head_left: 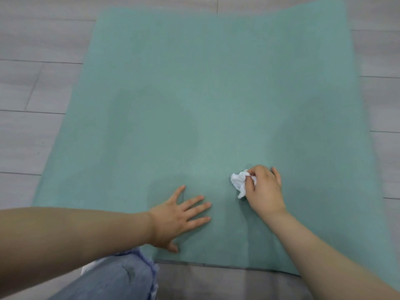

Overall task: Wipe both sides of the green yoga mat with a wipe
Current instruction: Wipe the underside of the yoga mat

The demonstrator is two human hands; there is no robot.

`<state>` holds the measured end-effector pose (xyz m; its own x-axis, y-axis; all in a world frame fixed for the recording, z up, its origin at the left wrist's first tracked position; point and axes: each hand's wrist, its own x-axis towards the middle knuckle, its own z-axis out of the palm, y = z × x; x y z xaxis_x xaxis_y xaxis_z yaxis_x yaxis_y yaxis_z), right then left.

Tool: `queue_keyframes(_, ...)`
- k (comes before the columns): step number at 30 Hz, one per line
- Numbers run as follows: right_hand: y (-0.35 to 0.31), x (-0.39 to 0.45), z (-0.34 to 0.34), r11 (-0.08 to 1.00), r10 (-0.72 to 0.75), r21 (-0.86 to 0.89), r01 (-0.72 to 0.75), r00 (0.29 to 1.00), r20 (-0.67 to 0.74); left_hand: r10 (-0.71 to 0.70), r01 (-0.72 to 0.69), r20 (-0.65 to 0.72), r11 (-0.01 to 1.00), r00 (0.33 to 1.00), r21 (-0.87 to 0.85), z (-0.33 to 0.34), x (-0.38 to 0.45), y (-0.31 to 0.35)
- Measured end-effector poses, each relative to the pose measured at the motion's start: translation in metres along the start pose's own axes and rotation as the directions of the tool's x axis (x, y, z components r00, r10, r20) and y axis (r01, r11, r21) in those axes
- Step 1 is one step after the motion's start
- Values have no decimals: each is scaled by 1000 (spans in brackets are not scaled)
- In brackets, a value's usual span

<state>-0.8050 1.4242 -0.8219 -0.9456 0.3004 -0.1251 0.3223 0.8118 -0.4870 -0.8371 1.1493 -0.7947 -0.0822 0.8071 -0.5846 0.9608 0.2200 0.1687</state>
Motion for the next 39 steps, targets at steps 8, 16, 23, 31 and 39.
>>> queue_keyframes(8, -7, 8, -1, 999, 13, 50, -10, 999, -45, 46, -46, 11, 995, 999, 86, 6, 0, 12)
queue_keyframes(16, -8, 29, -7, 989, 99, 120, -85, 987, -123, -1, 1, -15, 1000, 1000, 19, 10, 7, 16)
queue_keyframes(23, -11, 50, -5, 959, 266, 126, -255, 961, -77, -11, 5, -66, 995, 998, -98, -7, 10, -4)
queue_keyframes(31, -141, 2, 72, 962, -248, 180, 207, 938, 244, -459, 329, -366, 871, 809, -365, 4, -44, -124)
queue_keyframes(39, -69, 18, 23, 985, 2, 174, -11, 999, 53, -605, 525, -200, 781, 771, -338, 5, -54, -160)
